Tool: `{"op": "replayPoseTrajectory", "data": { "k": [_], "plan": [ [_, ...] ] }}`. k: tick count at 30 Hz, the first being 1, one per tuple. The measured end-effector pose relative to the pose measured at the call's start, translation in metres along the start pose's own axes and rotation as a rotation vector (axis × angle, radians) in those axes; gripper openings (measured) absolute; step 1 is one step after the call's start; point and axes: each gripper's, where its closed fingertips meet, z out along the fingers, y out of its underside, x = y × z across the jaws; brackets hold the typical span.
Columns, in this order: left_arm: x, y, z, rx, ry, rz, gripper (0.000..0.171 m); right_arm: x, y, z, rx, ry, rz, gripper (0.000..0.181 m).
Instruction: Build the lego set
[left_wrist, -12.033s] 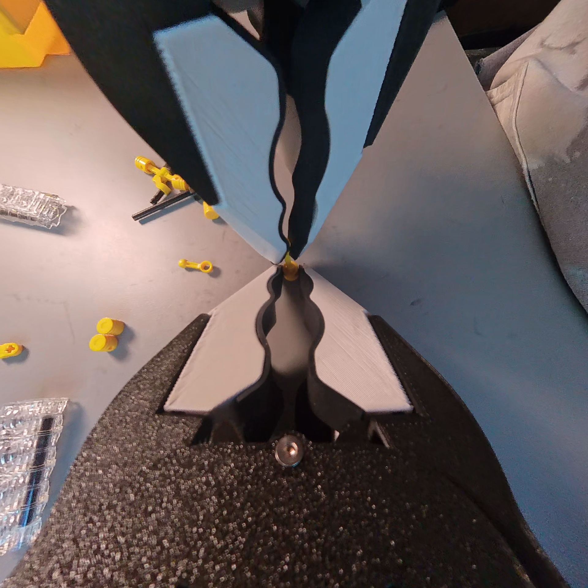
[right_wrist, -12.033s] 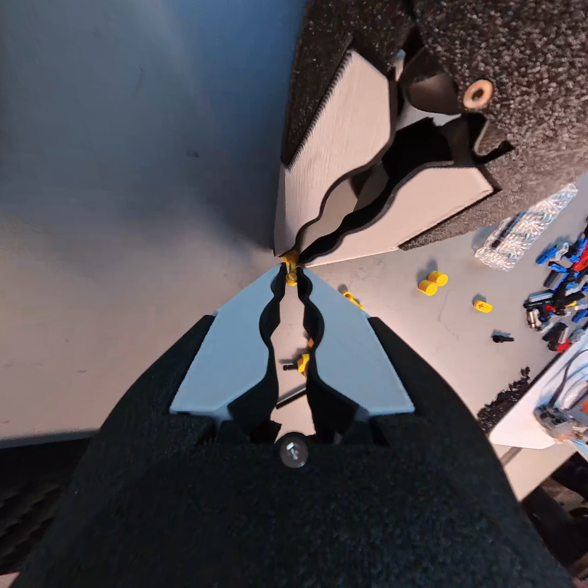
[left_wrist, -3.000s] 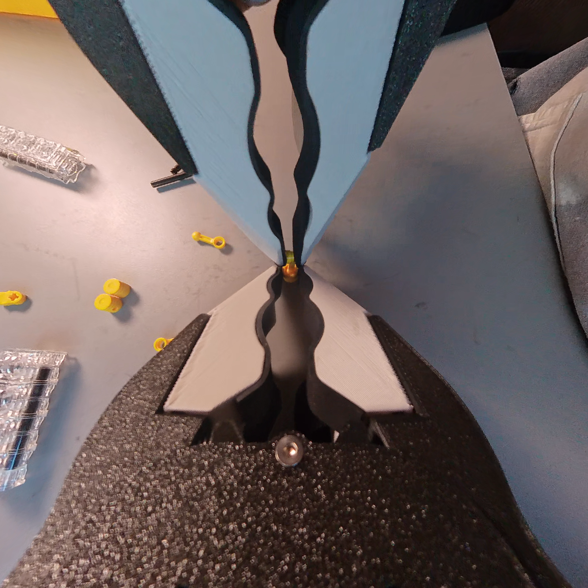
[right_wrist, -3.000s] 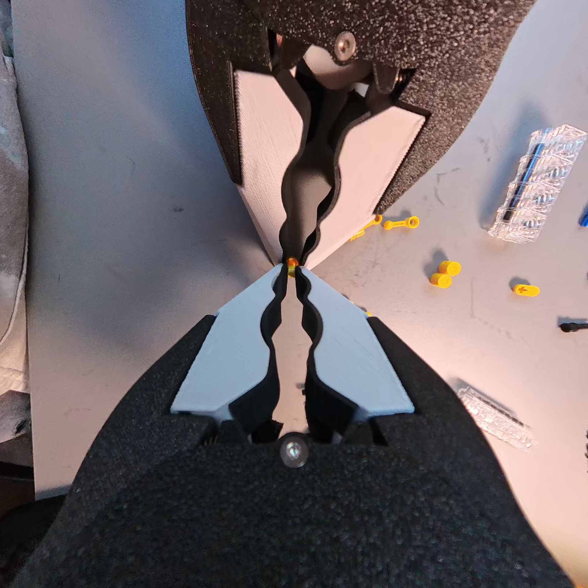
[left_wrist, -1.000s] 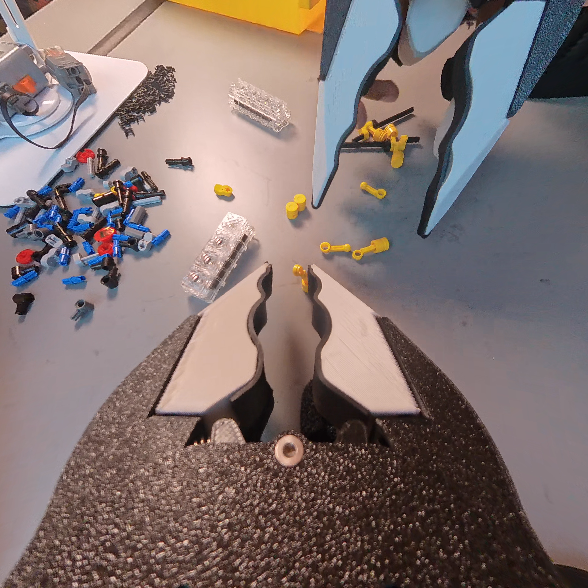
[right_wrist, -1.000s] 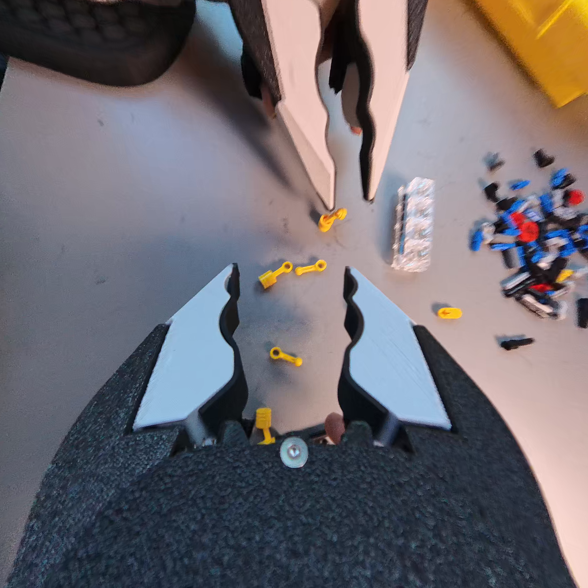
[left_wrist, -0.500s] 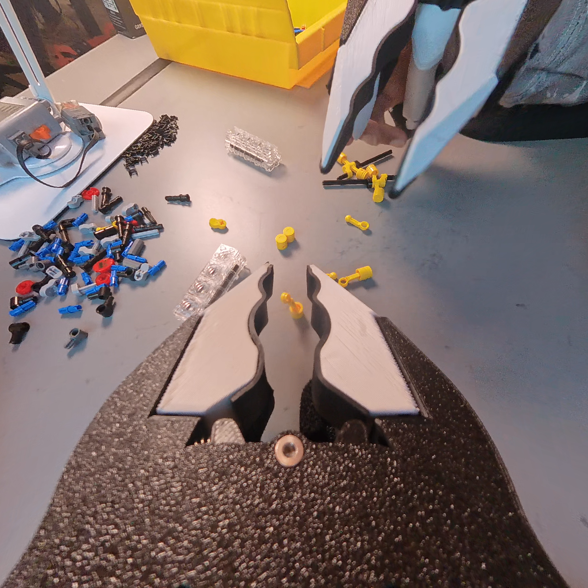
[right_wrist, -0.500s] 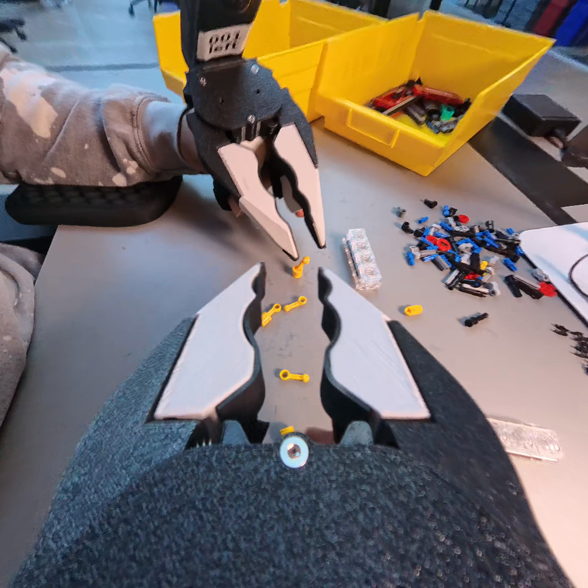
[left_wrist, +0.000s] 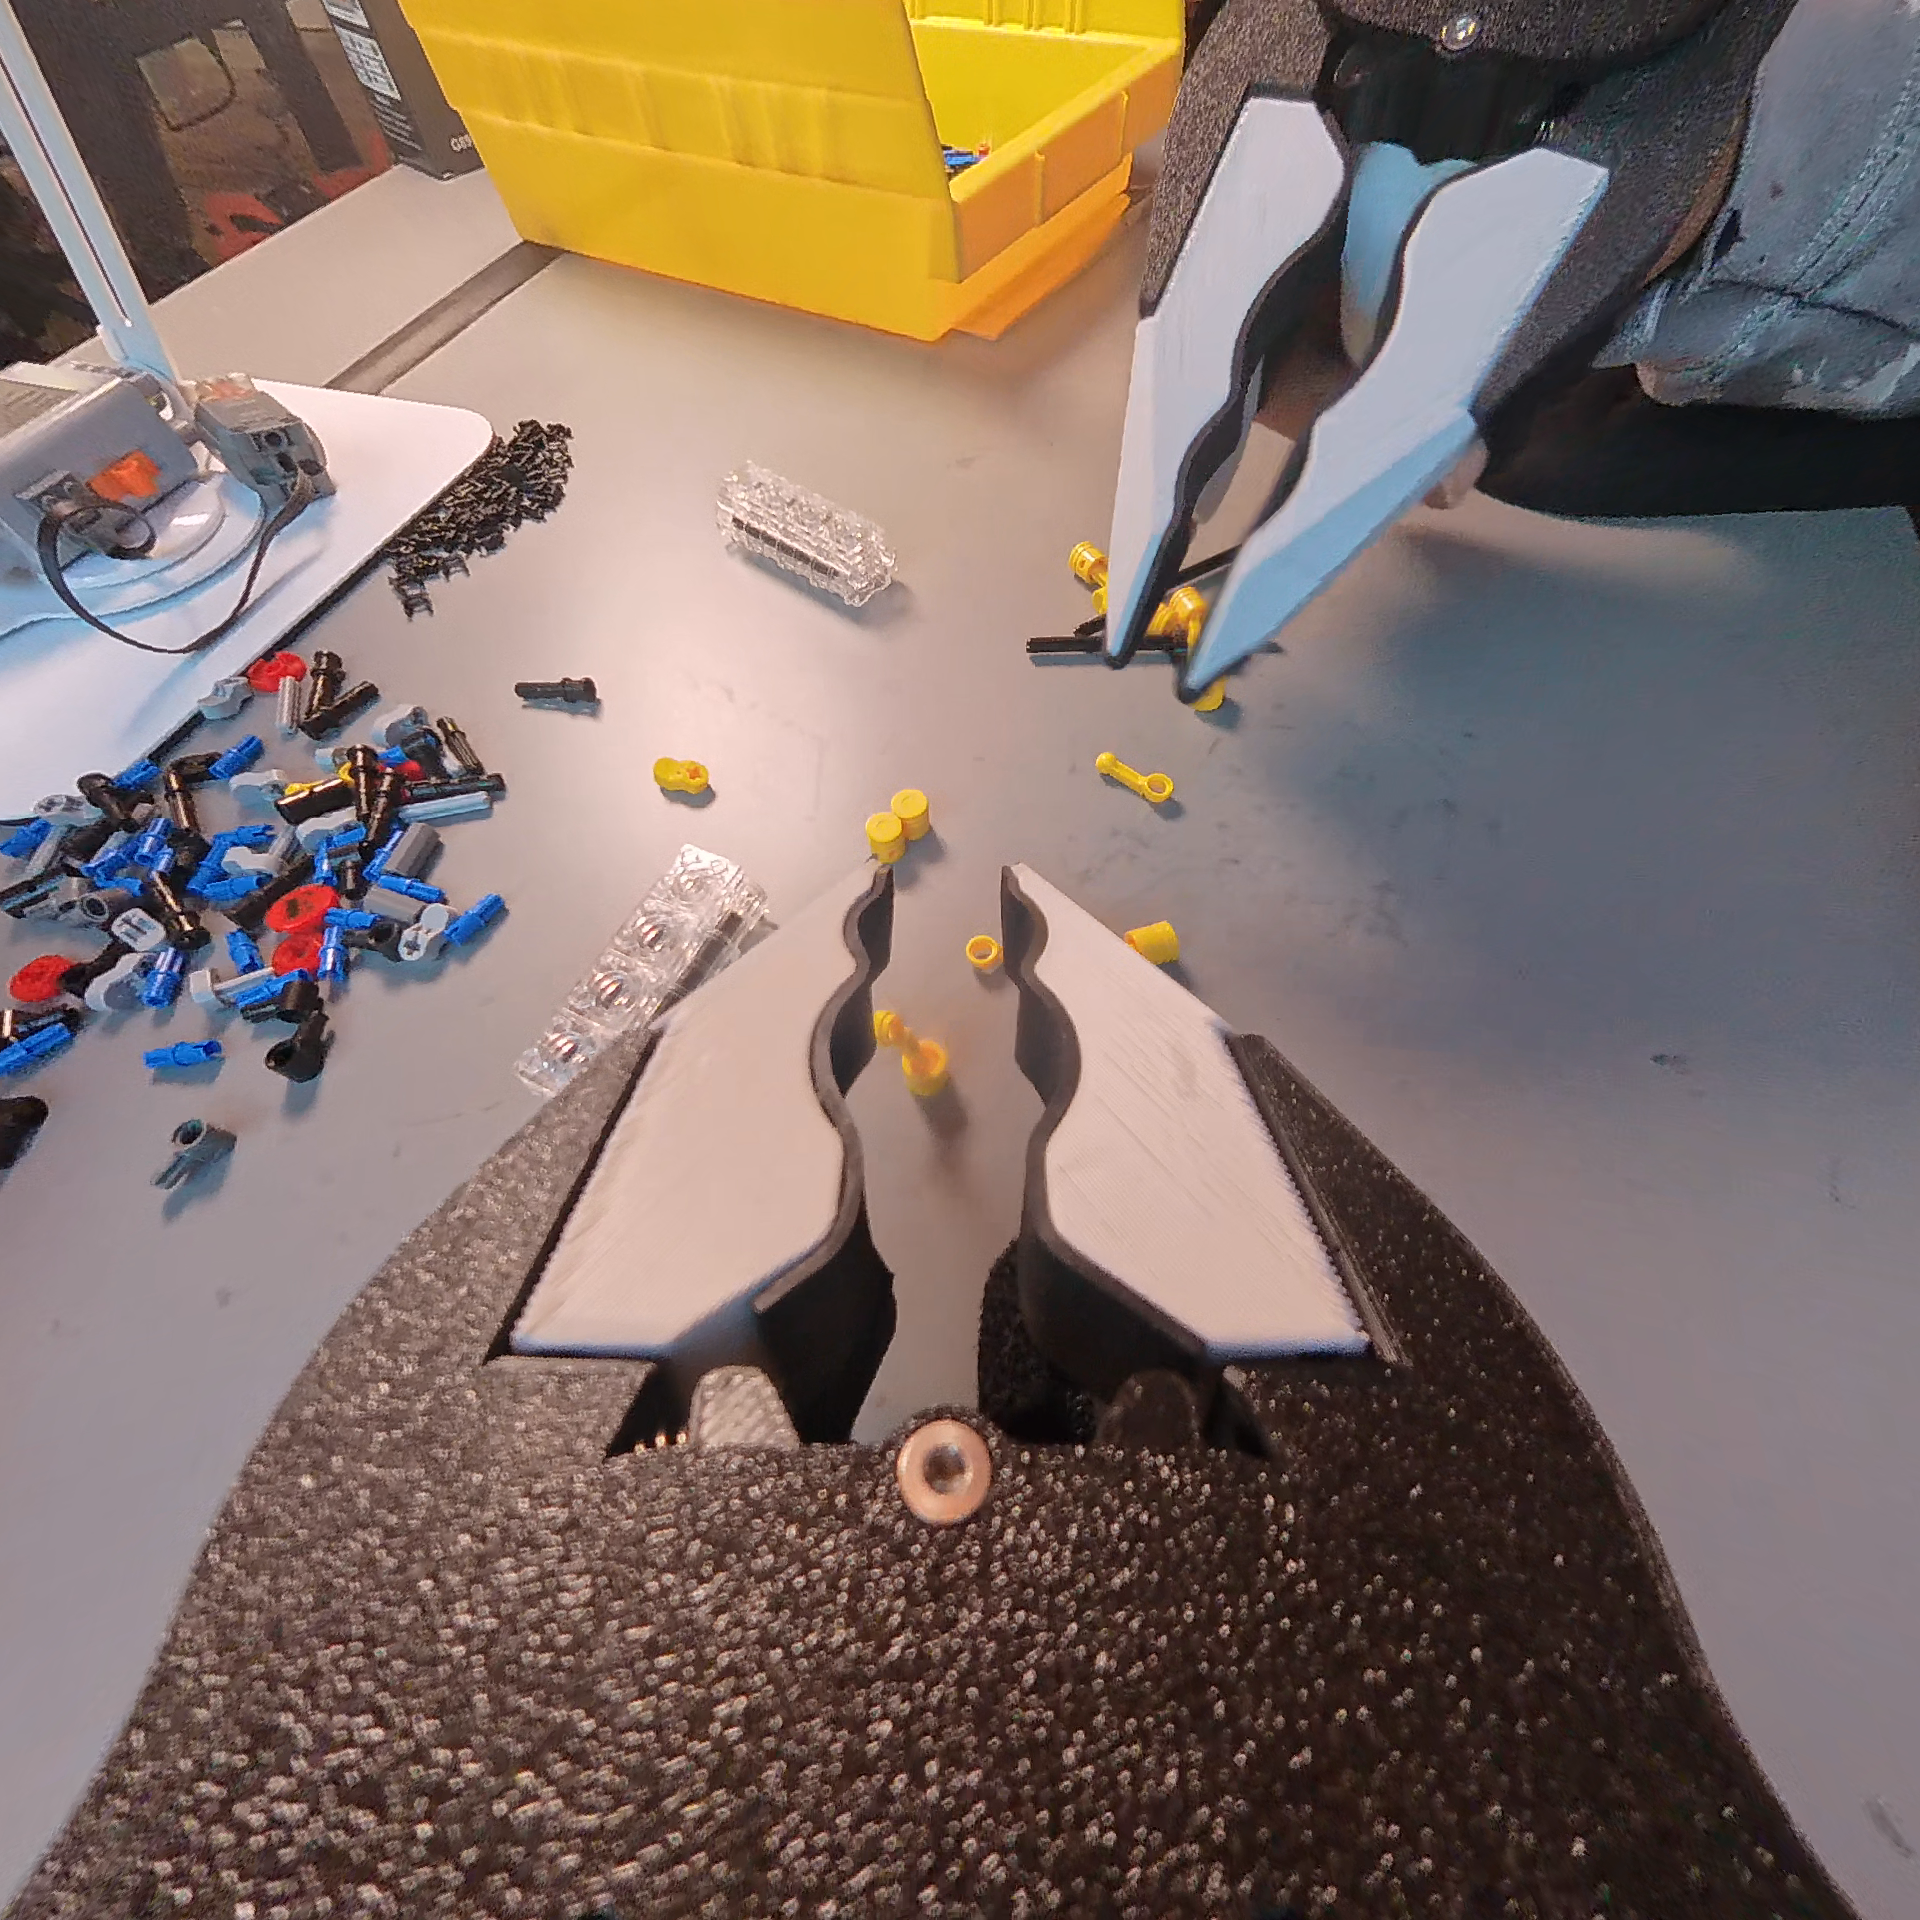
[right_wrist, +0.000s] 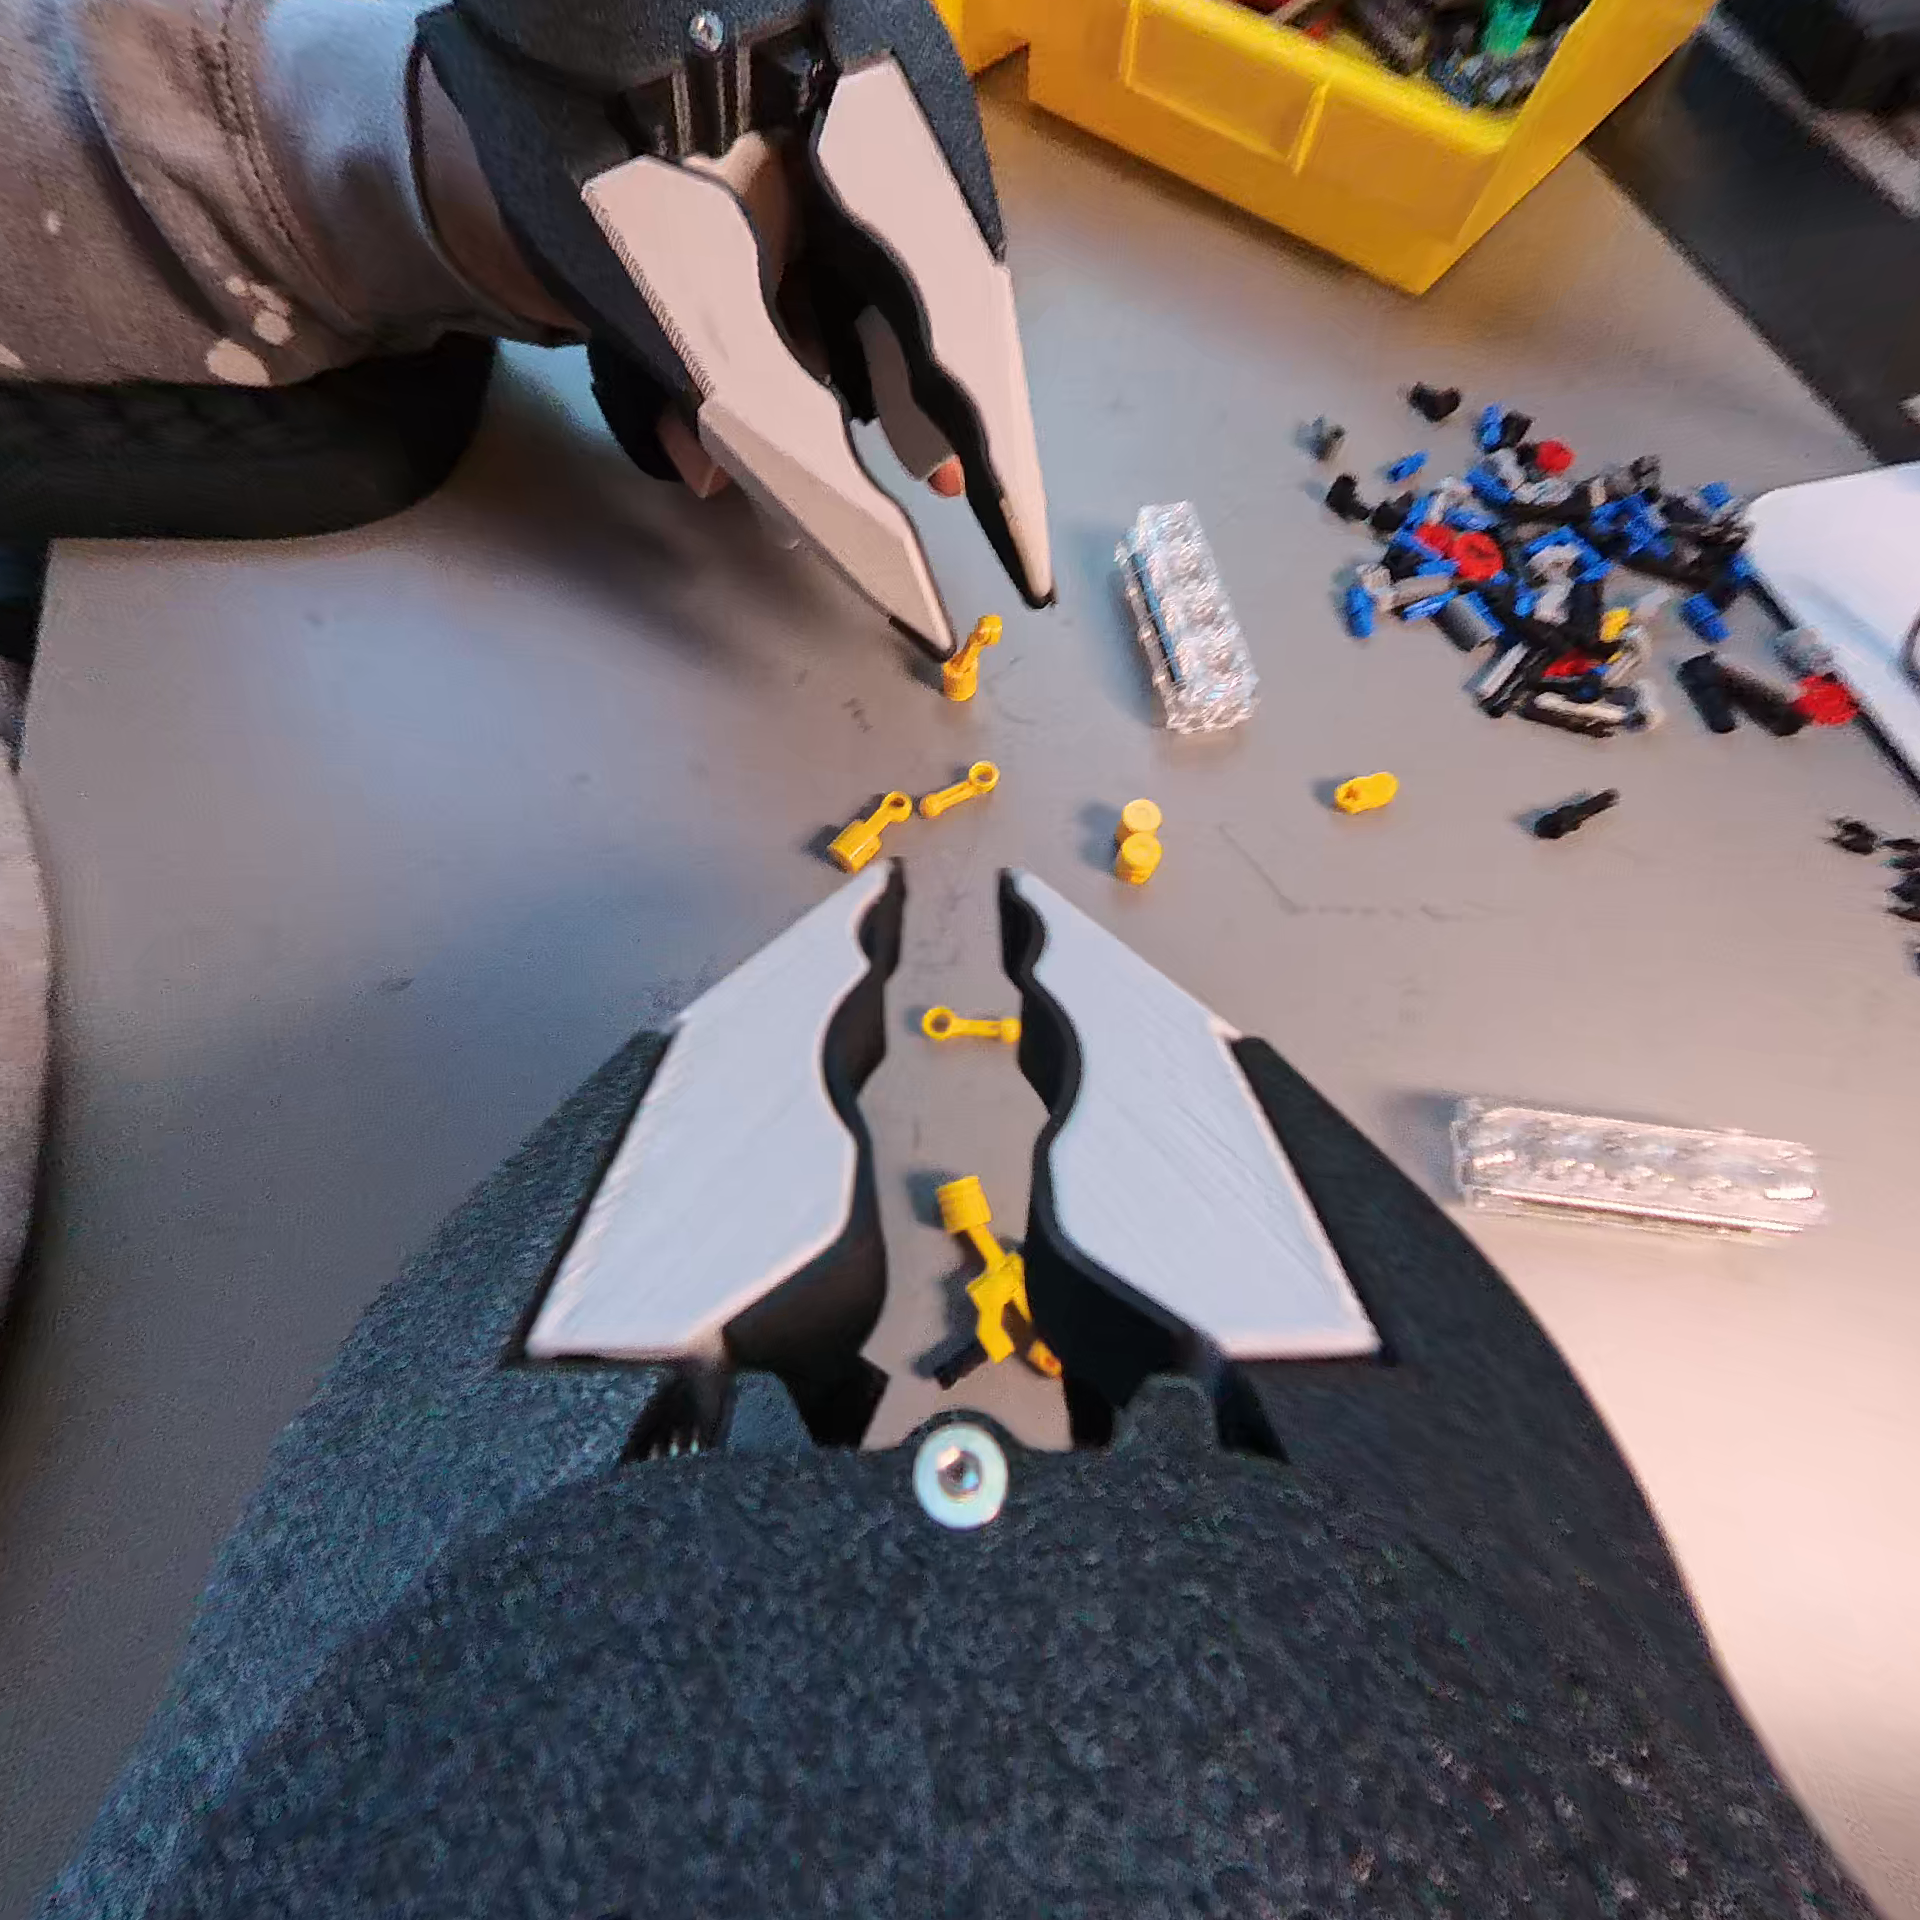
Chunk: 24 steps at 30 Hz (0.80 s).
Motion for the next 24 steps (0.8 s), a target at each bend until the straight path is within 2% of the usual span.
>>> {"op": "replayPoseTrajectory", "data": {
  "k": [2,3,7,10,13,15,18,21,22,24],
  "plan": [
    [0.001,0.0,0.001,-0.002,0.001,0.002,0.021,-0.003,0.018,0.005,-0.13,-0.019,0.014,0.066],
    [0.001,0.0,0.001,-0.003,0.0,0.006,0.021,-0.004,0.027,0.007,-0.186,-0.009,-0.022,0.076],
    [0.004,-0.001,0.001,-0.006,0.0,0.017,0.021,-0.015,0.034,0.009,-0.277,-0.076,-0.145,0.045],
    [0.005,-0.002,0.001,-0.005,0.0,0.021,0.02,-0.004,0.025,0.007,-0.252,-0.063,-0.212,0.0],
    [0.006,-0.002,0.001,-0.006,-0.001,0.026,0.02,0.009,0.027,0.007,-0.297,-0.067,-0.206,0.0],
    [0.007,-0.003,0.001,-0.005,-0.002,0.034,0.019,0.019,0.02,0.008,-0.288,-0.016,-0.303,0.0],
    [0.008,-0.002,0.001,-0.011,0.005,0.039,0.019,0.014,0.021,0.014,-0.375,-0.058,-0.401,0.0],
    [0.007,0.001,0.0,-0.022,0.008,0.041,0.019,0.001,0.015,0.025,-0.41,-0.148,-0.429,0.042],
    [0.006,0.002,0.0,-0.027,0.009,0.042,0.019,-0.002,0.014,0.029,-0.425,-0.176,-0.447,0.049],
    [0.004,0.003,-0.001,-0.034,0.006,0.046,0.019,-0.006,0.011,0.035,-0.445,-0.233,-0.518,0.049]
  ]
}}
